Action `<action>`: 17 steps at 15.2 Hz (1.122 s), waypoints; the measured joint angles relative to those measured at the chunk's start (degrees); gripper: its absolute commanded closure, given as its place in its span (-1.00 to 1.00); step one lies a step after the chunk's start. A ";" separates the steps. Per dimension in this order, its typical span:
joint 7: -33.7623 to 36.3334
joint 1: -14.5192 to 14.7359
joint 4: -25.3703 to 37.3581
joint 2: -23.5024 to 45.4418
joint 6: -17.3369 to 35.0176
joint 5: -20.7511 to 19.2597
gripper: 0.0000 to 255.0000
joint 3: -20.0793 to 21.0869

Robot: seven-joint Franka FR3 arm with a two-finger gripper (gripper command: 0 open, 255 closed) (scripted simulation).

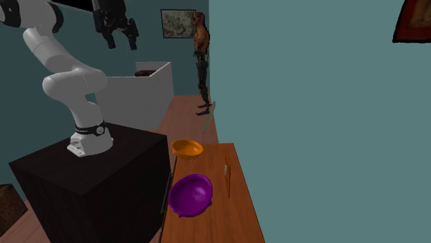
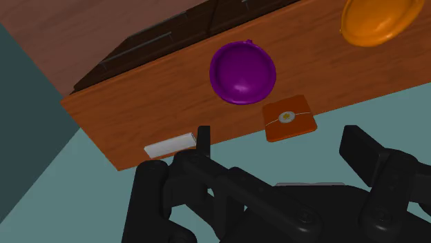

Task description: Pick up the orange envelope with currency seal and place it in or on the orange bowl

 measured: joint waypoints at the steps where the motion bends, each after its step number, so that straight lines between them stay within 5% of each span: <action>1: 0.00 0.00 0.00 0.00 0.00 0.00 -1.00 0.00; 17: 31.33 -4.18 -2.55 22.40 19.34 4.12 -1.00 13.33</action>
